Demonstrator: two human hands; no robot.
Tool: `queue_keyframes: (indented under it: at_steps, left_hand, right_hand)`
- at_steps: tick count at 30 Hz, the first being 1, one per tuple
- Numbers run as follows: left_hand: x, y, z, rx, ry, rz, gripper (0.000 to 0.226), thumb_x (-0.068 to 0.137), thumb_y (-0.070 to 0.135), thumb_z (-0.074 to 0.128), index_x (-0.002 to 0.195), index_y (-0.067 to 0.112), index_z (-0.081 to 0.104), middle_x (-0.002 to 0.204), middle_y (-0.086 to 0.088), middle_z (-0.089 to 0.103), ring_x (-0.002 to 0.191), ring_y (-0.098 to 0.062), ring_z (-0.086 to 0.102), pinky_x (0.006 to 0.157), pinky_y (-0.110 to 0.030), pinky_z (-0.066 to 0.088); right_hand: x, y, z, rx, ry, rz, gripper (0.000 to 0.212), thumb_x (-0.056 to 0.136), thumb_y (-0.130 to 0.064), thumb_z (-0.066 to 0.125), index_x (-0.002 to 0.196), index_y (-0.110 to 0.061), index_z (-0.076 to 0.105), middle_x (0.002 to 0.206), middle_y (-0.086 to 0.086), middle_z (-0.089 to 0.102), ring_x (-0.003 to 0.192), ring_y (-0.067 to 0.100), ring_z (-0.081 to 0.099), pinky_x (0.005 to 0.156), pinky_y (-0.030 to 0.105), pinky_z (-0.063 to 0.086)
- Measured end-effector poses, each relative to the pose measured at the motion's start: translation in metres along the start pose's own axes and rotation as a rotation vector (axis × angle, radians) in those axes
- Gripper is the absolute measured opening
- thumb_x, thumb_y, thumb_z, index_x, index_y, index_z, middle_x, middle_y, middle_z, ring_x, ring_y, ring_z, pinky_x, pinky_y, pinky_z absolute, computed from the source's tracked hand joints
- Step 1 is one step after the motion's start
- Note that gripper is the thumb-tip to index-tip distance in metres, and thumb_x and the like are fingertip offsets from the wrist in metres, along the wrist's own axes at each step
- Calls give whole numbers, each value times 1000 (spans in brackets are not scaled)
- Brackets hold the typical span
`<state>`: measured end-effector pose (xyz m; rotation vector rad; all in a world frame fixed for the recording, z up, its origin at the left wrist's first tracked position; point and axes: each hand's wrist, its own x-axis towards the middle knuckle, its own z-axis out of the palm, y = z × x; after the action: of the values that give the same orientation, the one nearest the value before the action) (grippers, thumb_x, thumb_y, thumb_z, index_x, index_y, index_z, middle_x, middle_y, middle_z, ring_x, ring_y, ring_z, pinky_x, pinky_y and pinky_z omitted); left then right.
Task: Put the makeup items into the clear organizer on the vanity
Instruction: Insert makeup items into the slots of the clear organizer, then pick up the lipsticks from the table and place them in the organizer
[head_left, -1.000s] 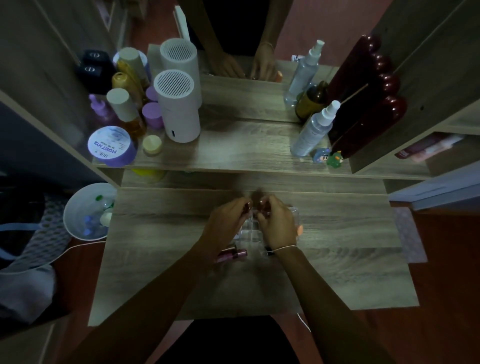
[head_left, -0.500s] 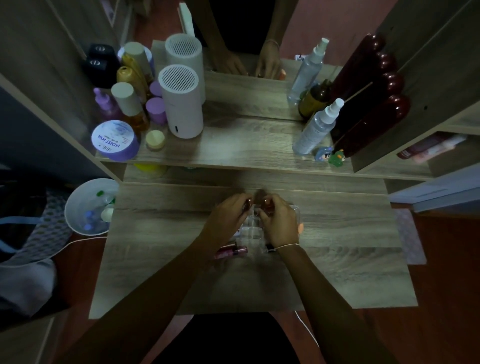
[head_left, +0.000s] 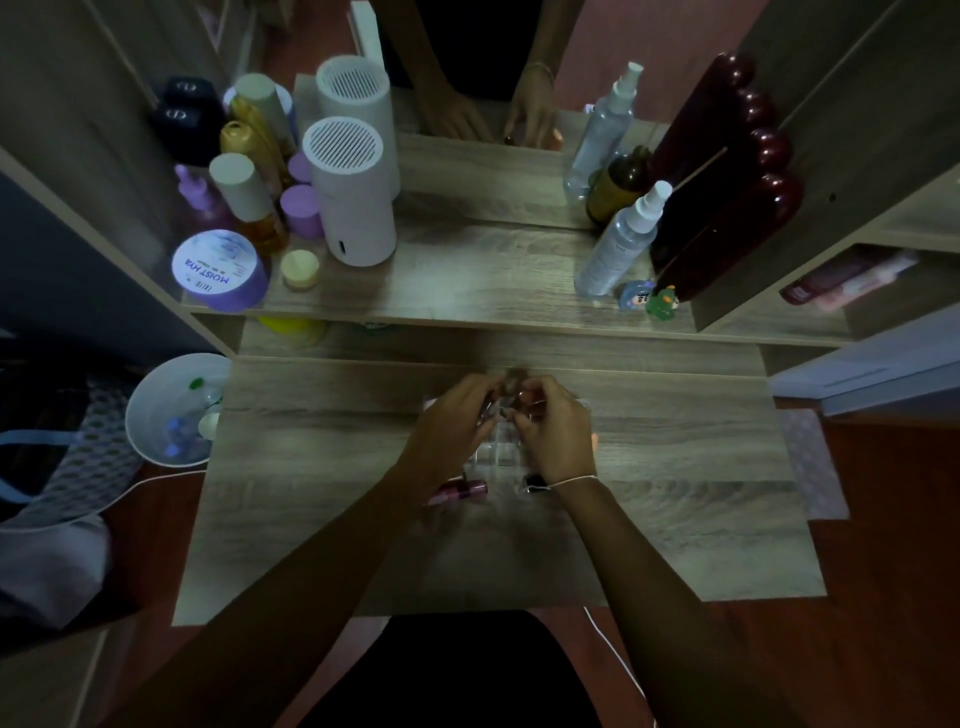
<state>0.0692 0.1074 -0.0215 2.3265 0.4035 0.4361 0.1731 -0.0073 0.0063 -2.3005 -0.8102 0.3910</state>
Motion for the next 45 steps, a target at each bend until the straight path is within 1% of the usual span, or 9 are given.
queue_keyframes:
  at_steps: [8,11,16,19,23,25,30,39,45]
  left_hand:
    - [-14,12,-12,-9,31,-19,66,79,16,73,135,1,41,135,-20,49,122,-30,49,102,-36,37]
    - [-30,15,-21,24,81,-52,64,82,26,63,136,2,39,142,-21,42,130,-28,38,107,-34,28]
    - [-78,5,-22,154,237,-167,39,88,24,50,119,0,55,120,-23,57,112,-30,50,94,-41,47]
    - [-107,3,-17,183,213,-268,29,89,22,47,107,4,61,108,-19,60,100,-29,52,84,-37,46]
    - [-126,-4,-9,256,70,-275,36,89,27,36,102,5,62,100,-15,61,88,-30,55,76,-34,41]
    - [-127,-6,-8,272,23,-316,35,88,27,39,102,6,63,99,-14,62,86,-31,56,73,-38,45]
    - [-119,-1,-7,327,-20,-329,24,70,1,75,93,5,67,89,-17,66,76,-36,58,61,-43,47]
    - [-113,0,-4,435,-79,-352,22,70,11,75,91,6,68,86,-16,65,75,-37,58,59,-41,44]
    - [-128,3,-7,400,-48,-432,27,72,9,74,98,6,66,91,-20,61,78,-38,57,63,-44,45]
  right_hand:
    - [-21,-4,-6,24,30,-29,50,72,-10,76,117,-16,54,111,1,66,99,15,60,85,20,44]
    - [-34,-4,-8,26,41,-6,42,75,-12,74,113,-17,55,107,-1,62,96,14,57,77,13,35]
    - [-68,6,-1,4,-97,-17,14,82,-14,63,96,-14,60,92,5,62,80,20,60,73,36,51]
    - [-85,11,7,-76,-235,-57,27,83,-30,49,101,-14,61,100,10,64,90,27,62,78,36,48]
    - [-95,13,18,-171,-353,-123,32,84,-19,57,115,-13,57,117,12,58,105,29,58,87,40,48]
    - [-97,14,23,-186,-363,-136,35,84,-17,60,118,-13,56,121,12,55,108,29,57,89,41,48]
    - [-94,16,35,-211,-386,-141,44,82,-13,61,124,-18,52,125,11,50,104,30,59,87,40,50]
    - [-102,24,40,-313,-375,-175,30,79,-12,63,107,-4,57,113,21,51,86,38,60,69,38,46]
    - [-122,35,35,-234,-381,-153,18,82,-14,62,96,-3,56,118,21,52,95,38,58,77,42,49]
